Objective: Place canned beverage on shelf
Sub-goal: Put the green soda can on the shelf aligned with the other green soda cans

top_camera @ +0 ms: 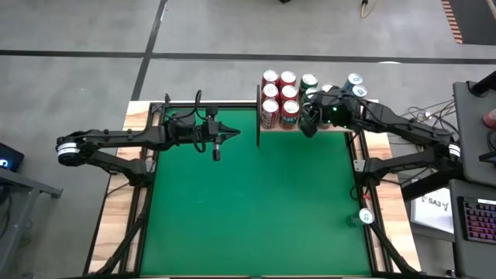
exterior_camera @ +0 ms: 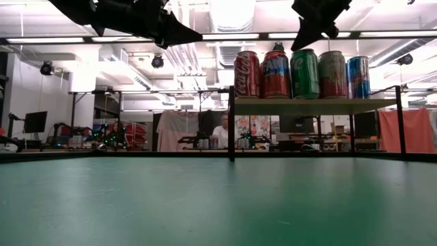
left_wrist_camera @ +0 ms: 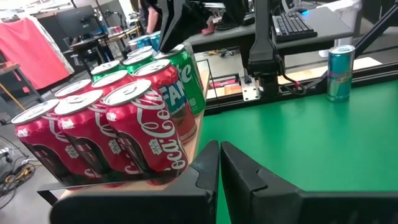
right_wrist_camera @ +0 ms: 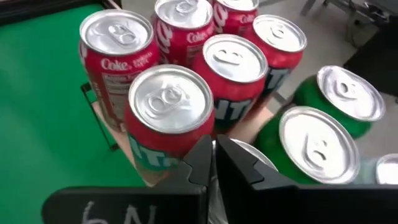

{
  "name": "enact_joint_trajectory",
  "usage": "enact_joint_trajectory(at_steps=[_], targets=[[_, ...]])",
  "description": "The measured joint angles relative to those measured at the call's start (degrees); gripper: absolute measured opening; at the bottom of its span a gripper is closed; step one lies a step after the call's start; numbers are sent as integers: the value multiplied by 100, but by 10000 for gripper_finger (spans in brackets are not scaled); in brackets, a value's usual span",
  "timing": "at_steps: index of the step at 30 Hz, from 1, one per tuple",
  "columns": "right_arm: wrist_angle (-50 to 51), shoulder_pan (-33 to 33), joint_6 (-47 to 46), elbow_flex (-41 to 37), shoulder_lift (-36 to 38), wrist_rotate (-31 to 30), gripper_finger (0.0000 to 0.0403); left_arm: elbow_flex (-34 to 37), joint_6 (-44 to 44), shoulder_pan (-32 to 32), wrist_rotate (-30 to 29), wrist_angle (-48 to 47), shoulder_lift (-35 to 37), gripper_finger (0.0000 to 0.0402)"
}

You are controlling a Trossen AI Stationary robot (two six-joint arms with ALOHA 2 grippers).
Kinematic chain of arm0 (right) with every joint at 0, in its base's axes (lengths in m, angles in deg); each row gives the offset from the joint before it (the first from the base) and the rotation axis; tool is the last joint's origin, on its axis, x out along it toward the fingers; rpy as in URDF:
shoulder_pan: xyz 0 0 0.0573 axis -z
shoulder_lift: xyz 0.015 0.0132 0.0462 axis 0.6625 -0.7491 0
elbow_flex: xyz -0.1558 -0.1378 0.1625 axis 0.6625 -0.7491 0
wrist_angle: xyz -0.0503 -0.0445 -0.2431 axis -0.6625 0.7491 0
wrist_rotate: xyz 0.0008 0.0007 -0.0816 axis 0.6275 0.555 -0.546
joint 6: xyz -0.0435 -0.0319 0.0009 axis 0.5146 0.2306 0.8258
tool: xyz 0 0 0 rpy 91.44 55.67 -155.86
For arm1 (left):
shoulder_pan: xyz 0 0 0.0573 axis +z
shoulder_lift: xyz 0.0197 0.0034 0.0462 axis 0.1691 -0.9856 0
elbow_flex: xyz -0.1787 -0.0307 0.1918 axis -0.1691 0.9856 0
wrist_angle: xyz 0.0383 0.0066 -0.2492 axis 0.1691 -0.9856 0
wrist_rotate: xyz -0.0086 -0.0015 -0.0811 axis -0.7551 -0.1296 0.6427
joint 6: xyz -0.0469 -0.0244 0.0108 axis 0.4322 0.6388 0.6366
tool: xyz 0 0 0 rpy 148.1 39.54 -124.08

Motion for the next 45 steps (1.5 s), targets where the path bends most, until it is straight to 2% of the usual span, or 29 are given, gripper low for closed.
enact_joint_trajectory(at_steps=[6,31,39,45], targets=[[-48,-3,14,2,-110,7,12,-1,24,0,-1,0,0,0],[41,-3,71,-11,237,53,12,-1,24,-1,-2,33,0,0],[234,-3,53,-9,393,1232,12,-1,23,-1,-2,33,0,0],[1029,-1,-270,-9,416,1135,12,-1,-2,-2,-2,35,0,0]])
